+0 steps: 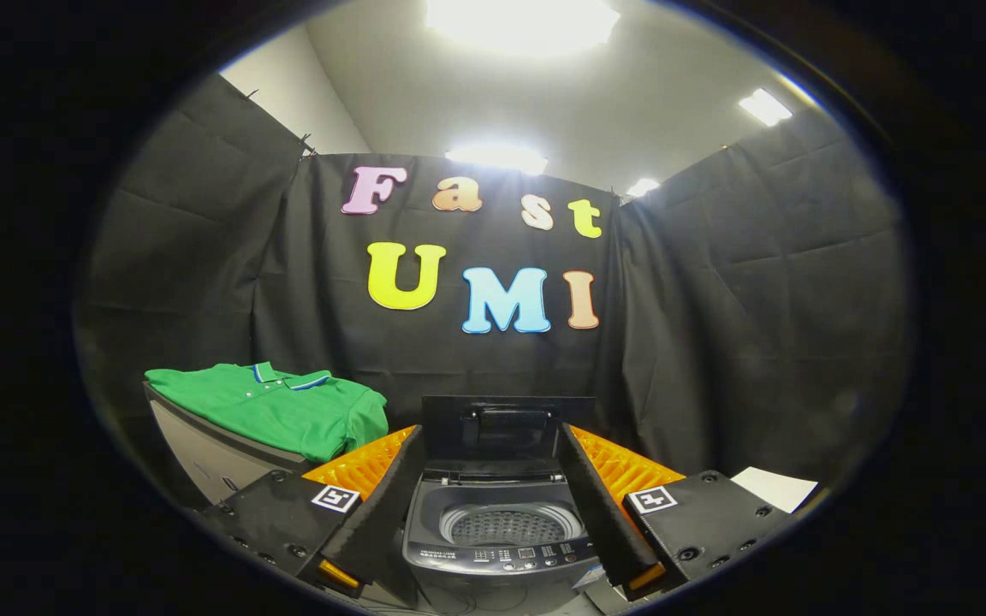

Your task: Put the clothes into the washing machine and then close the washing machine lid.

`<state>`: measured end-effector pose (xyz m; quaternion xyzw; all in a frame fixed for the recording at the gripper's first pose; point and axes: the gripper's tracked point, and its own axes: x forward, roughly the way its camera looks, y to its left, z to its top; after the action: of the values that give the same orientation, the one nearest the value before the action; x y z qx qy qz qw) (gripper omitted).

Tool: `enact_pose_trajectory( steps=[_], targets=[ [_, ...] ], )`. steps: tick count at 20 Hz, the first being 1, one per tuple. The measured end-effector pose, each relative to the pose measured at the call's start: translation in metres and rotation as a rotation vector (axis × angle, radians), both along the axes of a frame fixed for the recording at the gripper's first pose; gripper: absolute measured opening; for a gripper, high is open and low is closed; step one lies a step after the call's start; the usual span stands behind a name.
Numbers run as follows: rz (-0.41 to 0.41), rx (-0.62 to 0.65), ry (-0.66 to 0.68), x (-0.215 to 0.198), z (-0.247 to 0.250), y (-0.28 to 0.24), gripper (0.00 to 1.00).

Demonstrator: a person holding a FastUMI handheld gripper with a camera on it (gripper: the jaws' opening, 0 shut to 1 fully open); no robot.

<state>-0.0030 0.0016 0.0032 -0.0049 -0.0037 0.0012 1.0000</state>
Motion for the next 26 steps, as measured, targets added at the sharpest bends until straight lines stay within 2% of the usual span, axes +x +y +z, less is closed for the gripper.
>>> enact_pose_trajectory(
  steps=[7, 26],
  targets=[
    [0.018, 0.009, -0.009, 0.006, 0.011, 0.01, 0.98],
    [0.214, 0.055, -0.017, 0.068, 0.069, 0.102, 0.98]
  ],
)
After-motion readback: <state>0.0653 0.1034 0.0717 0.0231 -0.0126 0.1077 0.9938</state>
